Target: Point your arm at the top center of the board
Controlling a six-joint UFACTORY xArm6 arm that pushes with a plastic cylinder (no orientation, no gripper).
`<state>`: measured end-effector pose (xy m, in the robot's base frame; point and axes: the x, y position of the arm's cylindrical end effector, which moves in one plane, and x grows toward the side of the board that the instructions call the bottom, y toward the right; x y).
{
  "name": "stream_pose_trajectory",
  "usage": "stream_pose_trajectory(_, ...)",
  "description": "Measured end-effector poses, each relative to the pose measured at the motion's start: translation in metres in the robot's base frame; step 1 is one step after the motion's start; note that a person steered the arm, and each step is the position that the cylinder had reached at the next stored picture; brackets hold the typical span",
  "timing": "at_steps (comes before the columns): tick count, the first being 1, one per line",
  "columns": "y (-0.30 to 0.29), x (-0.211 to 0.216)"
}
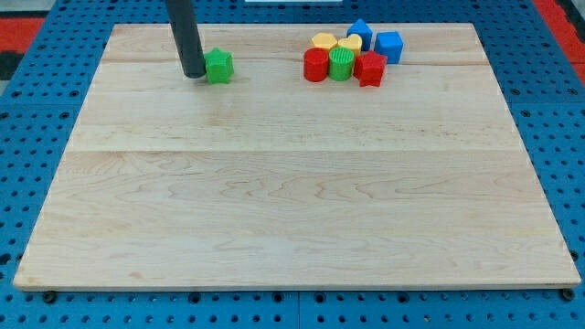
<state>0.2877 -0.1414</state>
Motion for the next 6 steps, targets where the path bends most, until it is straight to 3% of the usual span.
stream_pose_trajectory(1,0.006,-0.015)
stream_pose_trajectory(3,0.006,-0.001)
stream_pose_trajectory(6,0.036,-0.096)
